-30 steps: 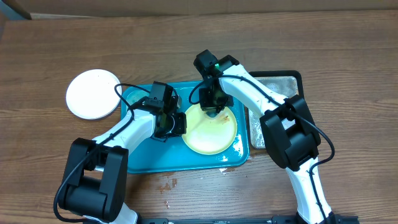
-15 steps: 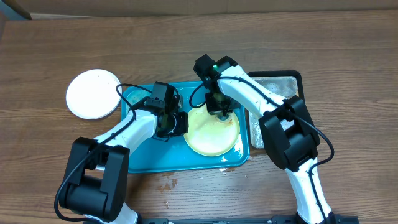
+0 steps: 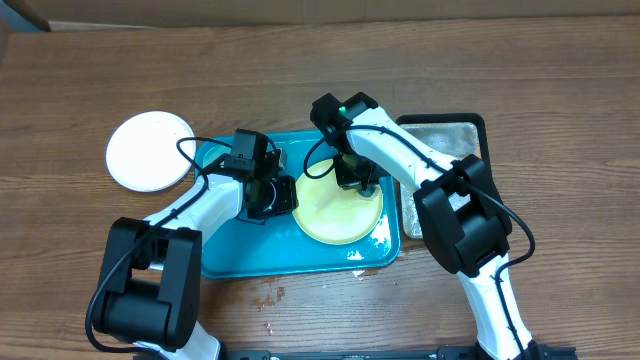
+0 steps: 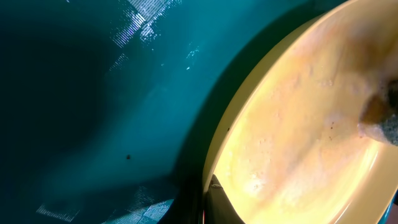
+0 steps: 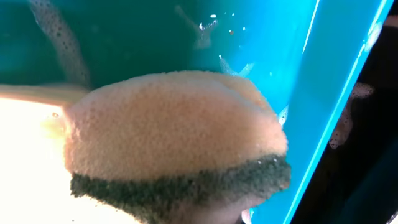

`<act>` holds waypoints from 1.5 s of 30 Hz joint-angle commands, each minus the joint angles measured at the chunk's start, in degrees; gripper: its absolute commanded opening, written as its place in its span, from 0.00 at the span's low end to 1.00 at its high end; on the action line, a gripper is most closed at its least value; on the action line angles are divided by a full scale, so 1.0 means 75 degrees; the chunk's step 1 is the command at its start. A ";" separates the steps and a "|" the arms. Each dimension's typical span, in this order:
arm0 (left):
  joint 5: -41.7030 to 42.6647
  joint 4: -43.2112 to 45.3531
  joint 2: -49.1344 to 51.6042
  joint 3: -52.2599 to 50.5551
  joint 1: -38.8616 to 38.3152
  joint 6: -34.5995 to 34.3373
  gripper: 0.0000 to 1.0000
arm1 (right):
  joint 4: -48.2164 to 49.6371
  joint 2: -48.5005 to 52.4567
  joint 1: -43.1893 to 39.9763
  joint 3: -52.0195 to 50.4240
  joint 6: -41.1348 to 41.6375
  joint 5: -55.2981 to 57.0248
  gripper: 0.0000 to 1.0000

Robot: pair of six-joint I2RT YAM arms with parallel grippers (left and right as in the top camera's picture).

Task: Clean dirty plates on tray and stack at the side
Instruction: 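Wipe the yellow plate center in circles while left gripper holds rim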

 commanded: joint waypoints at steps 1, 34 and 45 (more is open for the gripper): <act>-0.1574 -0.0201 0.0353 -0.0396 0.0501 -0.0058 0.04 | -0.0076 0.0493 -0.0149 -0.0271 -0.0632 0.0941 0.04; -0.1609 -0.0029 0.0353 -0.0396 0.0507 -0.0117 0.04 | 0.0201 0.0493 0.1081 -0.0119 -0.2891 -0.2932 0.04; -0.1609 -0.0032 0.0353 -0.0396 0.0507 -0.0114 0.04 | 0.0259 0.0493 0.0976 0.1419 -0.1856 -0.4106 0.04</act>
